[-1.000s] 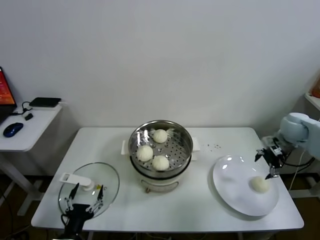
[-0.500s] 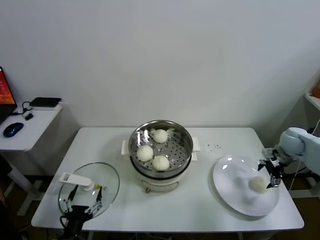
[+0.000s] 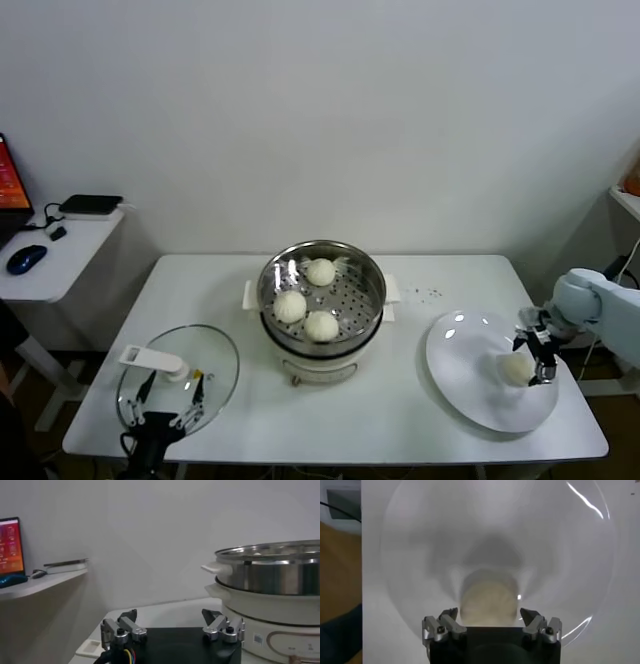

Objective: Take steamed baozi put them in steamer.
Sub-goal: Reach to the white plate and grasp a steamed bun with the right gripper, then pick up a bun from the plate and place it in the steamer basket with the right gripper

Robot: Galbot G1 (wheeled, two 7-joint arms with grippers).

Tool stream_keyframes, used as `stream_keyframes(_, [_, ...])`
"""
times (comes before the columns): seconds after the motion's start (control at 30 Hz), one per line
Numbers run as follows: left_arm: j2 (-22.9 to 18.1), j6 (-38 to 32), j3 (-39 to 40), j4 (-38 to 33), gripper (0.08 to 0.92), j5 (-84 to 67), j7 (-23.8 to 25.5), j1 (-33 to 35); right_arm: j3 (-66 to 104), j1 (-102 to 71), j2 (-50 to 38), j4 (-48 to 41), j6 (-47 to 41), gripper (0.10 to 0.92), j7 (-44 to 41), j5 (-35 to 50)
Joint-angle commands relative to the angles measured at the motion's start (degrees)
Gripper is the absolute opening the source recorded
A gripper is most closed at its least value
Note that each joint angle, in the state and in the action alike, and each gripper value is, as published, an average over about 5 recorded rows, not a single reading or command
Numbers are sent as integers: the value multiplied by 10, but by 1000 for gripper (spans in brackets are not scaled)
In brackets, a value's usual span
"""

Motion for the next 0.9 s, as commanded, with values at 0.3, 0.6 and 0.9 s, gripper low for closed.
stream_keyframes(0.3, [-2,-1,-1,1,823,0,-1,1,24,-27,12,-16,-4,788,3,-4])
stream_keyframes(0.6, [-2,-1,-1,3,823,0,-1,0,17,-10,5,-6,-4,697,1,3])
stream_keyframes(0.9, [-1,-2,-1,4,823,-2,-1,0,-47,106,-3,35,-18,704,-7,65])
